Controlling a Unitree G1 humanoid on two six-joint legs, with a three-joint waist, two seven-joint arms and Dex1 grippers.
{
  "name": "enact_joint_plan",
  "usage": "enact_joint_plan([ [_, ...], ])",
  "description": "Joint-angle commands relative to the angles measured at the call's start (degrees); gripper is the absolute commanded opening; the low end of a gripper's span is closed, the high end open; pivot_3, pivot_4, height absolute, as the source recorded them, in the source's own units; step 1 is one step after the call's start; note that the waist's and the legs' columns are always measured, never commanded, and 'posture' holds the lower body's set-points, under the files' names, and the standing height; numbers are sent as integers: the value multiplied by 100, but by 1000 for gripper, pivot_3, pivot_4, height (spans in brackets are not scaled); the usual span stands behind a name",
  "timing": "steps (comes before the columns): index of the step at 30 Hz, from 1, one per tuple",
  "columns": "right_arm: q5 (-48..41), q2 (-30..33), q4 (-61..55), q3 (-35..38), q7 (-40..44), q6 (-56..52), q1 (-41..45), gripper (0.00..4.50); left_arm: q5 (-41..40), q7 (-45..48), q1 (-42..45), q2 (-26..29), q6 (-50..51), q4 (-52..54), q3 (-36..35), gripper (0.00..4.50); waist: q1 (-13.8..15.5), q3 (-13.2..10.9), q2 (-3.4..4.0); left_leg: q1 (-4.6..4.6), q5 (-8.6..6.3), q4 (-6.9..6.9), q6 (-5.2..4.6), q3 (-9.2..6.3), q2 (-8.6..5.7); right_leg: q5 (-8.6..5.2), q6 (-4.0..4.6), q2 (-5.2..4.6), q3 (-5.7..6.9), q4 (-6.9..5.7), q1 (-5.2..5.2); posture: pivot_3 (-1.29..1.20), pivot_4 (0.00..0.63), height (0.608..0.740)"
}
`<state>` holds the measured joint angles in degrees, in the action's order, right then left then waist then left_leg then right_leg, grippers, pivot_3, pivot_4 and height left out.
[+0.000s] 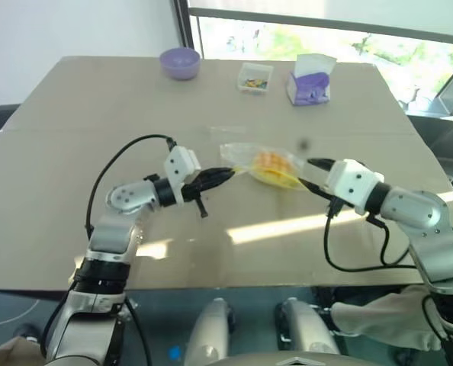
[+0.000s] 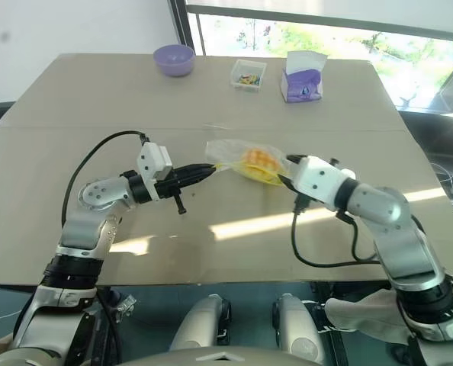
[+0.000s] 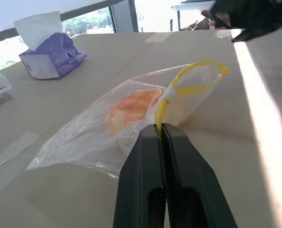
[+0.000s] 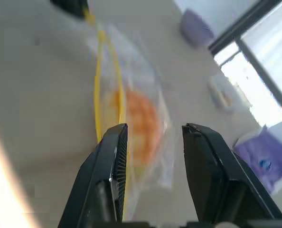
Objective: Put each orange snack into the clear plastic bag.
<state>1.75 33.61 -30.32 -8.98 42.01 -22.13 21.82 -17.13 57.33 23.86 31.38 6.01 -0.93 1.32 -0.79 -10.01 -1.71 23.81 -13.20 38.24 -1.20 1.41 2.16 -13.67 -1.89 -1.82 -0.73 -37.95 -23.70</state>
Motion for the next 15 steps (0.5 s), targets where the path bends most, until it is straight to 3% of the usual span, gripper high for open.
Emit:
enact_joint_plan([
  [1, 274, -279, 62, -553, -125, 76, 457, 1952, 37, 66, 130, -16, -190, 7, 59, 0, 10, 0, 0, -1, 0, 0, 0, -1, 0, 0, 1, 0, 2, 0, 1, 0, 150, 733],
  [7, 806, -697, 960, -1235, -257, 454, 1137, 1952, 53, 93, 209, -1, -266, -103, 103, 0, 27, 0, 0, 6, -1, 2, -2, 0, -3, 0, 1, -8, 4, 4, 0, 0, 150, 733],
  [15, 1072, -862, 1419, -1495, -154, 782, 1396, 1952, 59, 117, 221, 34, -321, -139, 95, 0, 24, 0, 0, 7, -2, 1, -3, 0, -3, 0, 1, -7, 4, 2, -3, 0, 150, 733],
])
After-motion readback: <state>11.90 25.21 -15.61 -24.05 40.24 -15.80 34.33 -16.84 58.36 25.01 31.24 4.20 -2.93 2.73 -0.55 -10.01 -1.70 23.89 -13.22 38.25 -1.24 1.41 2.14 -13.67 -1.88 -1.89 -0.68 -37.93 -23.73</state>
